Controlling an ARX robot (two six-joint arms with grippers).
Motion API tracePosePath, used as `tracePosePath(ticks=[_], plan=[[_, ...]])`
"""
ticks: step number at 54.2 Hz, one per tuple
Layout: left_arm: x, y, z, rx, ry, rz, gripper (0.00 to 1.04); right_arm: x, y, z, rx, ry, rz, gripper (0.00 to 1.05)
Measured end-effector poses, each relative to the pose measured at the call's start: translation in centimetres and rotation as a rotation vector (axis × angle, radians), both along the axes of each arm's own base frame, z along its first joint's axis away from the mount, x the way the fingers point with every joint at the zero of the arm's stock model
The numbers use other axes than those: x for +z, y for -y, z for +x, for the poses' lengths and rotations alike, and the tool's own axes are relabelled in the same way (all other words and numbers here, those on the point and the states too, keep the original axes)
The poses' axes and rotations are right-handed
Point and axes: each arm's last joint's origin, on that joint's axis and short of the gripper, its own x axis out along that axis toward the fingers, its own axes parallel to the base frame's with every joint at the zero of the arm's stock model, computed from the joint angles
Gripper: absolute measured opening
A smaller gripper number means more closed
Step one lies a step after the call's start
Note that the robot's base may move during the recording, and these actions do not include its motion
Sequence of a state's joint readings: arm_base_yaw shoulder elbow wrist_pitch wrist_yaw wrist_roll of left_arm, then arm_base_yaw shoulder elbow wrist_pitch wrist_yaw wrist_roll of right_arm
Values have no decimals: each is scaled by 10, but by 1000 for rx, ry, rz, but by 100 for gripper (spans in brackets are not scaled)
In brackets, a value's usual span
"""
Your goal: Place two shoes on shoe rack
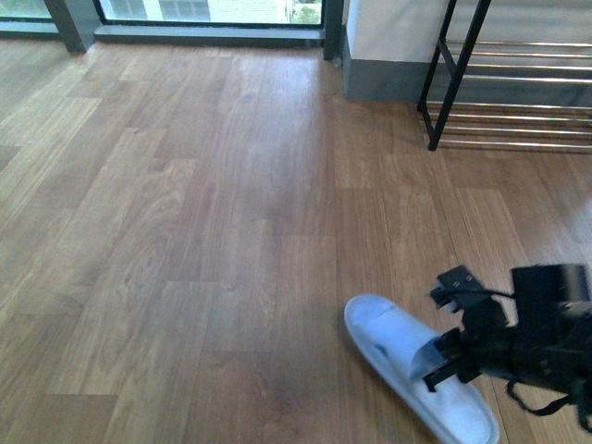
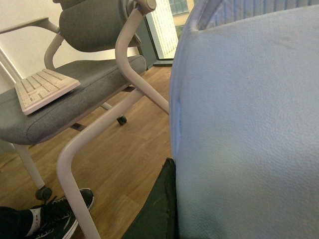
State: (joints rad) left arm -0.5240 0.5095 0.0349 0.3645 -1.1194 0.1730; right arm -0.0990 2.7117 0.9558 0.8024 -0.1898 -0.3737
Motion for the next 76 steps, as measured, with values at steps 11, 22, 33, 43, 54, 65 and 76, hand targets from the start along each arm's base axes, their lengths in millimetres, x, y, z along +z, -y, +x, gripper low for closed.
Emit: tracePosePath(ticks=[11, 22, 33, 43, 54, 65, 76], plan=[[0, 0, 0, 0, 0, 0, 2, 138, 37, -9, 46, 256, -122, 1], [0, 0, 0, 0, 0, 0, 2, 268, 57, -53, 38, 539, -178, 1], [0, 0, 0, 0, 0, 0, 2, 351, 47, -139, 26, 792, -124, 1], [0, 0, 0, 0, 0, 0, 2, 336, 20, -206, -30, 786, 29, 2], [0, 0, 0, 0, 0, 0, 2, 320, -10, -230, -9, 813, 178, 1], [0, 0, 0, 0, 0, 0, 2, 320, -11, -230, -20, 811, 195, 1], [0, 0, 0, 0, 0, 0, 2, 320, -11, -230, -20, 811, 195, 1]])
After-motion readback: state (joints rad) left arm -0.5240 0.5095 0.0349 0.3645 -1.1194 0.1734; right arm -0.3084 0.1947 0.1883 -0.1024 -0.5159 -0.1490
